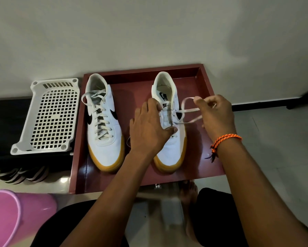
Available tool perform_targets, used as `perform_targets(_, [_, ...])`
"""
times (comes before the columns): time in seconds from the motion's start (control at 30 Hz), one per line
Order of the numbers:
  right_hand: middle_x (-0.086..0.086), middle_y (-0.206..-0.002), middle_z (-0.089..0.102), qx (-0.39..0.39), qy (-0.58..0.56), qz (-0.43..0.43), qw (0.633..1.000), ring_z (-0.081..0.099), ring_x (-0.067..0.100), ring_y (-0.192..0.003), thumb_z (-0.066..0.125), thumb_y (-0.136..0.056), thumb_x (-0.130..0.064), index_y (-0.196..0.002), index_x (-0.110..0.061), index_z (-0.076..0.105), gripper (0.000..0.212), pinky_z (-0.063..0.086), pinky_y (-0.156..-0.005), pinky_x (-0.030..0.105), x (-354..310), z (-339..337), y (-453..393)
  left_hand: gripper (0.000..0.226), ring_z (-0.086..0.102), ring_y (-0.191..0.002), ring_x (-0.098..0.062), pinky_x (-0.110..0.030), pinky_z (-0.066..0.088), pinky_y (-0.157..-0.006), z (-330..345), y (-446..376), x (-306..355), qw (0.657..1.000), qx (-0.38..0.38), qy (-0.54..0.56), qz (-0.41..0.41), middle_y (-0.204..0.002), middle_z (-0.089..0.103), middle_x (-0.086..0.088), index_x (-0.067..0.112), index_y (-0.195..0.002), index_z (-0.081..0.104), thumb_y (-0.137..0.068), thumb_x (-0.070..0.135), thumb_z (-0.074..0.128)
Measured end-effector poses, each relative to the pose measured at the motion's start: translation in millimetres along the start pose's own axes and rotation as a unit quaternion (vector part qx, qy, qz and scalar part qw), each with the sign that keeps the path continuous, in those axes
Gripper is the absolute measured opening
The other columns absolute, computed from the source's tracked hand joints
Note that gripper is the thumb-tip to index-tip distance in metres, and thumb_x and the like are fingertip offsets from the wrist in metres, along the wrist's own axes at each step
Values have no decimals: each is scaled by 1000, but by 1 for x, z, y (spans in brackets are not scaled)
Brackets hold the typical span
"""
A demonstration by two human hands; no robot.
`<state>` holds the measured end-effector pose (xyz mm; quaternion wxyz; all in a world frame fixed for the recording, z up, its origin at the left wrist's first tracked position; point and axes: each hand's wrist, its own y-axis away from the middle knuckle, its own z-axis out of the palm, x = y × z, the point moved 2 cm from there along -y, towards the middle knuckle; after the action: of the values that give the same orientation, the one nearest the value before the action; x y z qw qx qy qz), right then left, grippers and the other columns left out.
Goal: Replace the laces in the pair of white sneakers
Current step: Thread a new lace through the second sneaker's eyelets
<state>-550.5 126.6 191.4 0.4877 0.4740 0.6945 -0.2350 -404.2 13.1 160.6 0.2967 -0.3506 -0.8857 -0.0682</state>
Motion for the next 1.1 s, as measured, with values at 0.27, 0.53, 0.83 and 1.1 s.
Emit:
perform_targets(0.27, [17, -99, 71, -49, 119, 34, 991, 73, 33, -82, 42, -88, -19, -104, -17, 55, 21, 64, -82, 47, 11, 4, 1, 66, 50, -97, -19, -43, 44, -81, -4, -1, -6, 998, -32, -26, -40, -96, 56, 13, 30, -104, 40, -75, 72, 82])
perform_targets(0.53, [-2, -79, 74, -111, 90, -123, 982, 61, 10, -53, 48, -109, -12, -113, -18, 65, 19, 59, -59, 36, -4, 23, 14, 38, 63, -82, -28, -48, 55, -80, -4, 0, -13, 998, -19, -1, -64, -81, 65, 4, 25, -88, 54, -88, 62, 62])
perform_targets(0.83, [-17, -98, 59, -58, 191, -226, 953, 59, 3, -86, 80, -86, -23, -83, -29, 71, 11, 58, -74, 43, -4, 42, 23, 48, 63, -78, -30, -49, 56, -79, -11, 4, -7, 995, -41, -31, -81, -78, 65, 0, 24, -80, 53, -84, 71, 55])
perform_targets(1.1, [-6, -153, 47, -50, 362, -275, 889, 46, 23, -129, 83, -82, -19, -81, -23, 82, 4, 54, -85, 41, -7, 53, 31, 16, 68, -78, -11, -34, 55, -71, -24, -2, -17, 988, -63, 74, -120, -77, 70, 13, 30, -82, 69, -87, 45, 69])
